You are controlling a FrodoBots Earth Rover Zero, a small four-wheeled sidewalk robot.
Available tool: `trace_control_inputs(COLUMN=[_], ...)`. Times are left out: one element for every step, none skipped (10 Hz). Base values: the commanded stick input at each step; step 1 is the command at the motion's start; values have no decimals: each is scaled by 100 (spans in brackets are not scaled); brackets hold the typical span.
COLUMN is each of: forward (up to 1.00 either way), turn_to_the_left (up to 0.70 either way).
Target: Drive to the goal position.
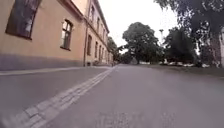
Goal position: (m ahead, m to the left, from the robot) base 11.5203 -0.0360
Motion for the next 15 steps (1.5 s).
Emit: trace_control_inputs(forward=[45, 45, 45, 45, 45, 45, 45, 45, 45, 45, 45, 45, 45, 45, 45], turn_to_the_left=[0, 0, 0, 0, 0, 0, 0, 0, 0, 0, 0, 0, 0, 0, 0])
